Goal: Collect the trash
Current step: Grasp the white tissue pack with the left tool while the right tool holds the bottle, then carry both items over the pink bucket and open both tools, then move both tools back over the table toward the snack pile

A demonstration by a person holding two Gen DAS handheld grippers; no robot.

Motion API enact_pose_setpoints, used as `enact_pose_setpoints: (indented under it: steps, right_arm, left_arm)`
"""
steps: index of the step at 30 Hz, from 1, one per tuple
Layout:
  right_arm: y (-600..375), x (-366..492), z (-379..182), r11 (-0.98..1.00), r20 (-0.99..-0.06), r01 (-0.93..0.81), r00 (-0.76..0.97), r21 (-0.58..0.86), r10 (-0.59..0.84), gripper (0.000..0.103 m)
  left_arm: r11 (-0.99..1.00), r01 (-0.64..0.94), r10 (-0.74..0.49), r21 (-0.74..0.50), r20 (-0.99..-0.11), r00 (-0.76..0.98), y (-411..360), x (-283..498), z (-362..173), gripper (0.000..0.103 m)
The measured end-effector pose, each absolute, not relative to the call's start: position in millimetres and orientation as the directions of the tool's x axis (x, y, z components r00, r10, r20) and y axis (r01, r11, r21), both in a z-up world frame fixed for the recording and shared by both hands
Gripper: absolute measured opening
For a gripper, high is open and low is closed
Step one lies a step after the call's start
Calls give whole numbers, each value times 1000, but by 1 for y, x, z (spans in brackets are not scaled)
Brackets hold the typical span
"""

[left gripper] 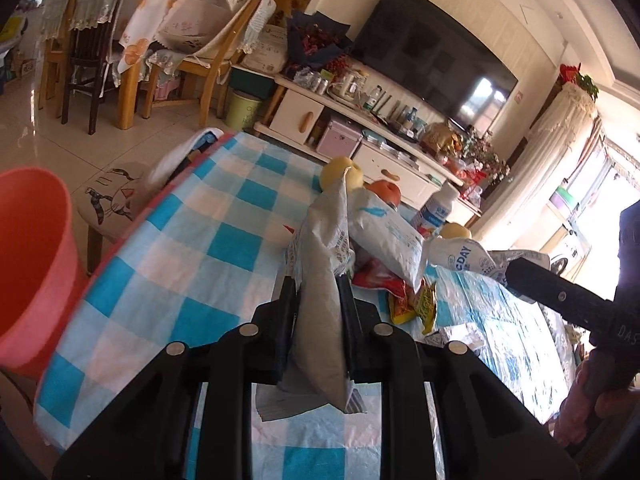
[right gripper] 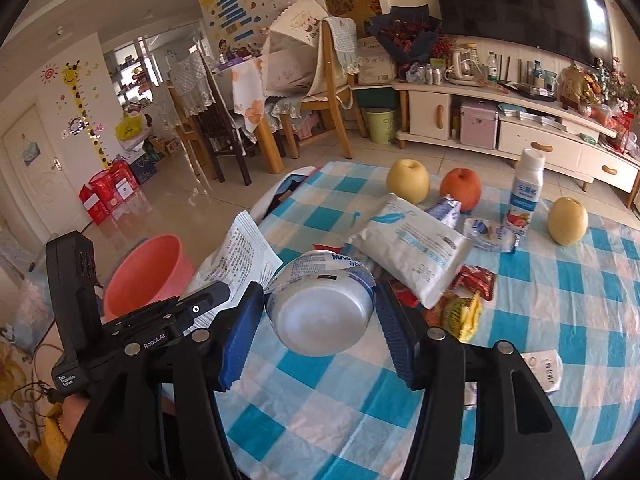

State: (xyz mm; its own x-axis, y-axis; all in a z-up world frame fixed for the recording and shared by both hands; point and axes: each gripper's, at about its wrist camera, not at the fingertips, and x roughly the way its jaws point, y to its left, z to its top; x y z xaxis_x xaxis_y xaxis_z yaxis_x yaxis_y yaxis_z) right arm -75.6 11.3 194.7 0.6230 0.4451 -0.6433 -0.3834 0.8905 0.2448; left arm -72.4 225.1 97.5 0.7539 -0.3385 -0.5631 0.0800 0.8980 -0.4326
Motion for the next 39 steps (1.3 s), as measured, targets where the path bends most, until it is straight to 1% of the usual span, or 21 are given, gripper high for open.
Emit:
enact_pose_setpoints:
  steps: [3,8,12,18,22,23,24,25,26,29,30,31,33,34,37,39]
  right_arm:
    - [48,-71,202,860,-636,-438,591,264,496,59]
    - [124,-65,203,796,-650,-544,509,265,564,59]
    - [190,-55,194,744,-673,-616,437,260,597,59]
    - [274,-36,177,666,-681,-685,339,295,649,59]
    - [314,-20,156,661,-708,-676,290,325,644,60]
    - [320,-17,150,663,-715,-668,275,339,642,62]
    - [320,-15,146,672,-719,-653,273,348,638,65]
    - [320,-14,143,681,-719,-638,276,359,638,74]
    - [318,-14,142,683,-714,-626,275,375,644,78]
    - [304,-19,144,705,-704,-607,314,368,637,81]
    - [297,-21,148,715,-702,-603,334,354,629,82]
    - [290,-24,151,724,-698,-598,353,345,623,83]
    - [271,-30,155,747,-687,-579,397,328,609,88]
    - [261,-34,158,759,-681,-568,420,318,600,91]
    - [234,-45,165,787,-671,-554,477,272,568,92]
    - [213,-53,173,811,-650,-540,537,225,538,93]
  left_arm:
    - [904,2,-258,-428,-541,800,259,-78,107,23]
    - [901,-189,-51,-390,-528,848,326,-89,114,23]
    - [836,-341,65,-430,-539,840,389,-96,107,23]
    - [721,-488,131,-493,-594,794,462,-102,84,23]
    - [632,-557,123,-539,-640,758,490,-102,64,25]
    - [613,-577,122,-540,-657,744,496,-101,59,28]
    - [600,-596,126,-534,-672,730,499,-101,55,35]
    - [595,-605,131,-530,-678,723,498,-103,54,38]
    - [600,-605,139,-524,-676,724,498,-103,54,41]
    - [634,-605,180,-481,-669,721,494,-101,58,55]
    - [644,-605,199,-468,-662,723,491,-100,60,59]
    - [656,-603,218,-454,-651,727,487,-100,63,59]
    - [684,-591,258,-428,-616,744,473,-101,70,68]
    - [702,-580,277,-414,-592,757,464,-102,72,70]
    - [753,-531,316,-388,-494,810,440,-107,88,74]
    - [777,-493,319,-390,-431,844,424,-111,96,82]
